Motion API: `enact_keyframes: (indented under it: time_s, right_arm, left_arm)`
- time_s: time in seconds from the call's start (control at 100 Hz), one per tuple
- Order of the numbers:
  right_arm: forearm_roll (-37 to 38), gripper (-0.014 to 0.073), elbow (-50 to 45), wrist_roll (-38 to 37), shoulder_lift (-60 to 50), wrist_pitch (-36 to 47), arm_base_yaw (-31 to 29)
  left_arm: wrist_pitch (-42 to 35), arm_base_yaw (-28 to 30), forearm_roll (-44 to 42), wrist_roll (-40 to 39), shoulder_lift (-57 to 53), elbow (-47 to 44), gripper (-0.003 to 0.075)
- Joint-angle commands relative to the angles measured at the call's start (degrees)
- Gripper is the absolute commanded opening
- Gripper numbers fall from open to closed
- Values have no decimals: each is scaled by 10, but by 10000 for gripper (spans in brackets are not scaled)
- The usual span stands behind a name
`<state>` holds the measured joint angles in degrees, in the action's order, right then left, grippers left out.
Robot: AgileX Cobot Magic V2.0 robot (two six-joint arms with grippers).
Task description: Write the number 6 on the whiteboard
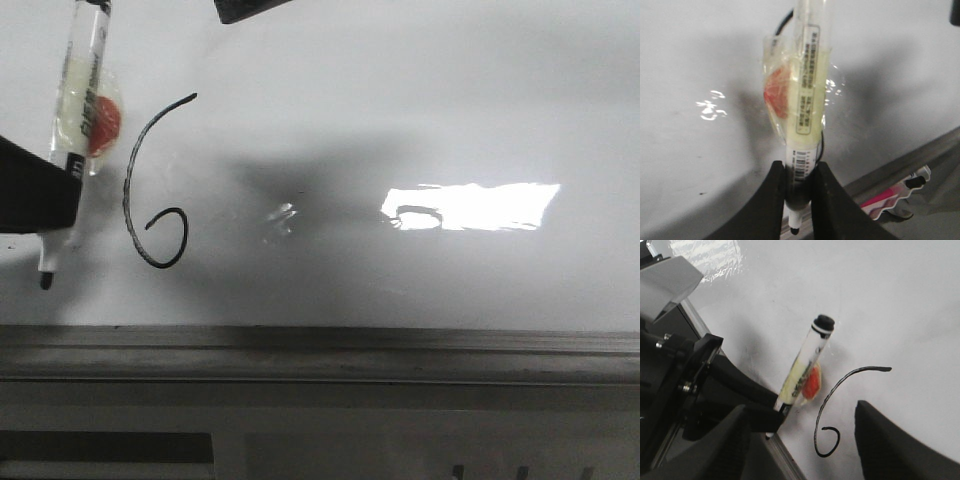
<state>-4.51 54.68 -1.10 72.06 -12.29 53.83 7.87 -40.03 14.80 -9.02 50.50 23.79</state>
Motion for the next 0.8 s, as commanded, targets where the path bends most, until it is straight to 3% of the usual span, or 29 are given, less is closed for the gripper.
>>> enact_keyframes:
  time_s: [0.0, 0.11, 0.61, 0.68, 0.79]
  right_arm:
    - [4, 403, 19, 6, -18, 38, -3]
    - [4, 403, 19, 6, -18, 38, -3]
    - [3, 403, 19, 6, -18, 39, -3]
    - [-1, 403, 19, 6, -18, 39, -3]
    - [-5, 403, 19, 6, -18, 39, -3]
  left_arm:
    - [21, 40, 16, -5, -4, 34, -20]
    - [72, 75, 18, -5, -4, 46, -20]
    - [61, 84, 30, -5, 21, 47, -14]
    - [61, 84, 36, -5, 25, 47, 32]
    - [61, 84, 36, -5, 25, 47, 179]
